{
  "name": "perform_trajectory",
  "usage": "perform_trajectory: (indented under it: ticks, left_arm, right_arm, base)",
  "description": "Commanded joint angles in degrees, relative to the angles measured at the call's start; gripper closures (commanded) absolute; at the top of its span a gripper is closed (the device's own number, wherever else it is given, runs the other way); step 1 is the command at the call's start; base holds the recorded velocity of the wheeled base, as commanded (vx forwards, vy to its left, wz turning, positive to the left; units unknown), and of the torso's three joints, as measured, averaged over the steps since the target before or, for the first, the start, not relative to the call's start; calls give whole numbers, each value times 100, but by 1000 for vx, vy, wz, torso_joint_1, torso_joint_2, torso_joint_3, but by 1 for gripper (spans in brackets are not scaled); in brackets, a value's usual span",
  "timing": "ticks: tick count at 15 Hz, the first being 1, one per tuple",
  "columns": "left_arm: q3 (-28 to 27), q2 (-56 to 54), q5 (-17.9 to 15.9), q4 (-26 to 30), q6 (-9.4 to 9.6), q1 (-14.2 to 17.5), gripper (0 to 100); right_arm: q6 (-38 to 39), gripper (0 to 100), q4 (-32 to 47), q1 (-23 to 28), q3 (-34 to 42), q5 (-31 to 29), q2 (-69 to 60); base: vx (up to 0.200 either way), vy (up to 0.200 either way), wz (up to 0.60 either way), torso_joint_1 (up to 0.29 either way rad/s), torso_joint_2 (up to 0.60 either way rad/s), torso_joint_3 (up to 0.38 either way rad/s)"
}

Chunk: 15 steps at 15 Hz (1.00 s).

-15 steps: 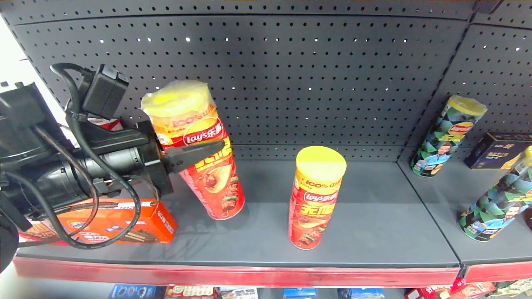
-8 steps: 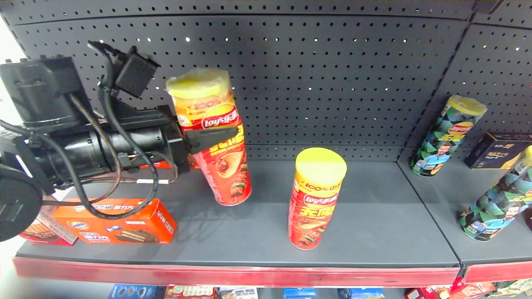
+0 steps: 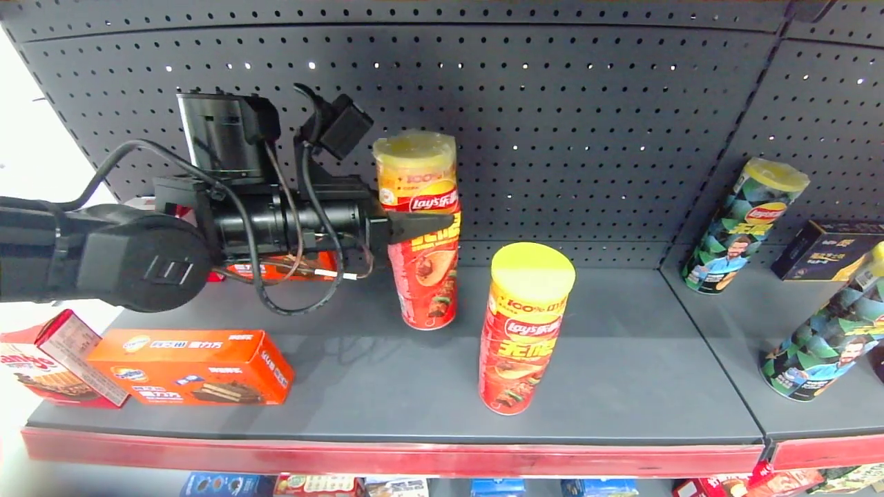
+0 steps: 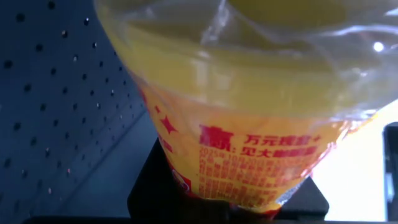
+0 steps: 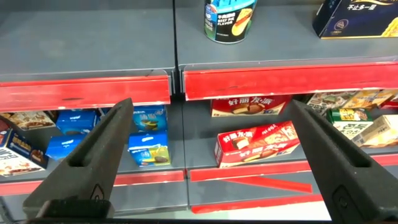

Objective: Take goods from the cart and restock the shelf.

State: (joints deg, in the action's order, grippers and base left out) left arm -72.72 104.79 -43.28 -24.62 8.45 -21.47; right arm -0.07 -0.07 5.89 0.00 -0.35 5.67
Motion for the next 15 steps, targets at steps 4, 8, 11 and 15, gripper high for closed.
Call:
perform_trajectory:
  ticks: [4, 8, 11, 15]
  left_arm:
    - [-981, 1202, 12, -34, 140, -33, 100]
    - [-1772, 1764, 12, -34, 148, -103, 100]
    - [-2080, 2010, 12, -42, 148, -191, 100]
    - [-2141, 2186, 12, -236, 148, -270, 100]
  right_arm:
    - [-1, 0, -1, 0, 0, 0, 22]
    - [-1, 0, -1, 0, 0, 0, 22]
    - [-1, 0, -1, 0, 0, 0, 31]
    - [-1, 0, -1, 0, 0, 0, 22]
  base:
    - [0, 0, 0, 0, 0, 0]
    - [0, 0, 0, 0, 0, 0]
    - [0, 0, 0, 0, 0, 0]
    - [0, 0, 0, 0, 0, 0]
